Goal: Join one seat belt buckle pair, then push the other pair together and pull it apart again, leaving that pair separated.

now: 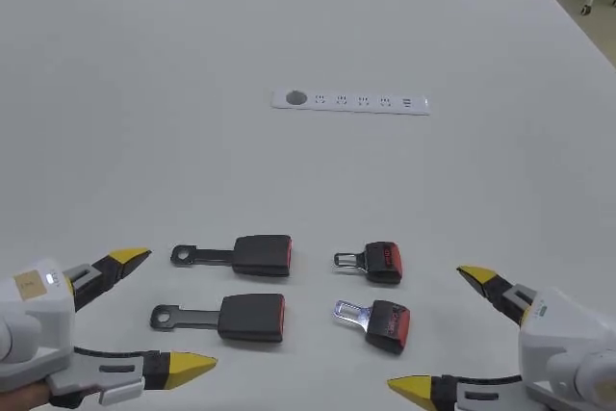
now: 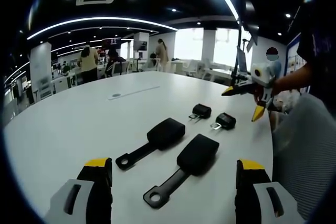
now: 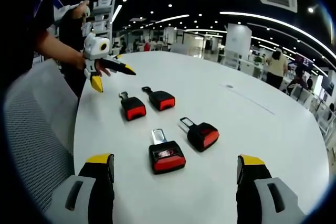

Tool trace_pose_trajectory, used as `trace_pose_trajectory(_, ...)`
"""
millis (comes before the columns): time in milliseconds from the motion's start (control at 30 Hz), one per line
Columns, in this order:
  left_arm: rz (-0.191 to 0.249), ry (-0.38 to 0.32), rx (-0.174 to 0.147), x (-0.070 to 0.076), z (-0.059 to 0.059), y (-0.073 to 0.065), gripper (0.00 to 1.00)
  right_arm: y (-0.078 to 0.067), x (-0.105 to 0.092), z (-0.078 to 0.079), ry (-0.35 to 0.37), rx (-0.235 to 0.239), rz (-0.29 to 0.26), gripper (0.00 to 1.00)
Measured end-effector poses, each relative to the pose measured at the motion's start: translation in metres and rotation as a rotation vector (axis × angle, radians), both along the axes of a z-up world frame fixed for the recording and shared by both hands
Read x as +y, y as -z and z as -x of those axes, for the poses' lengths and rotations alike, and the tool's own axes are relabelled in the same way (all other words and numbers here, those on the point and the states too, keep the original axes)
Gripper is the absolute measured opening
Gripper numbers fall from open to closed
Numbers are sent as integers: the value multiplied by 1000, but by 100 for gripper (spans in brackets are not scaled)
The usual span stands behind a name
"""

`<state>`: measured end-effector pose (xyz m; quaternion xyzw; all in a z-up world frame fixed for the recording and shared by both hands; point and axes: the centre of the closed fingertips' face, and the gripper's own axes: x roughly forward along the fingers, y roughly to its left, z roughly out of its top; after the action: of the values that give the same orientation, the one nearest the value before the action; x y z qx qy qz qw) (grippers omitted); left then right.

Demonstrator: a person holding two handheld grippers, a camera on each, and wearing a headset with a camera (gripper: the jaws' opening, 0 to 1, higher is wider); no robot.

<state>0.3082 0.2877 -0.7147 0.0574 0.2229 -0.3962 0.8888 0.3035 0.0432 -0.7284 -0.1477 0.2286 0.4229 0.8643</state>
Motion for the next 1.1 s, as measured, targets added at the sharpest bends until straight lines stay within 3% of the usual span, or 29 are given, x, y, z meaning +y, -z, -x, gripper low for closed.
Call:
trace_pose_trajectory(433,-16,18,7,6,0,6,97,1,-2,2,-8,7,17,98)
trace_pose_trajectory(600,-83,114,39,2,9,12,84,4,-2,6,-62,28,76,88)
trace_pose_trajectory(800,-186,244,44,-20,9,13,64,10,4,8,-165,54,150,69)
trace_pose_trajectory(1100,-261,375,78,-37,8,21,59,19,13,6,-272,78,211,57)
